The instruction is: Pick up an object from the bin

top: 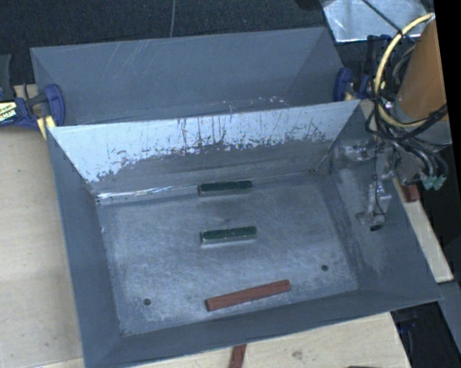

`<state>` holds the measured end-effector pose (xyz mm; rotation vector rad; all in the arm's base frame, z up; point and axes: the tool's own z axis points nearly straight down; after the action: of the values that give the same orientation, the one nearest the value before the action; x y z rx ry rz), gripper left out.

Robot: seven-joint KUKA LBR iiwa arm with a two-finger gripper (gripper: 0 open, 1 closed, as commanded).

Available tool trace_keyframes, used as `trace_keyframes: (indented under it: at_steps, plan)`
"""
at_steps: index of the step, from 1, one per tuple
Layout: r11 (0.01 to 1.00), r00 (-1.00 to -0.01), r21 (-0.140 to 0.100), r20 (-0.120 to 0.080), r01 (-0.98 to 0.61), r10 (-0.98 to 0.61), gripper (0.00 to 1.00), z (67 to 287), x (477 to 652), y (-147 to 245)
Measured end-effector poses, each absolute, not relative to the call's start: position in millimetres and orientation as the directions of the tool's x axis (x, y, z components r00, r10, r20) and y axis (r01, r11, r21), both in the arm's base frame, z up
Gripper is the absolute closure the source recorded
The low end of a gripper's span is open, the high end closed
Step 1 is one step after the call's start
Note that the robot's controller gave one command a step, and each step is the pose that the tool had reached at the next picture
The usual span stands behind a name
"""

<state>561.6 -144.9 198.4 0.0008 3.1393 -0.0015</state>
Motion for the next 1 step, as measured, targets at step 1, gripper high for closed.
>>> trace_keyframes:
  at_steps: [1]
  plan:
    - [1.000,-1.000,-0.002,-0.008,0.013,0.013,0.00,132.7,544.8,-83.0]
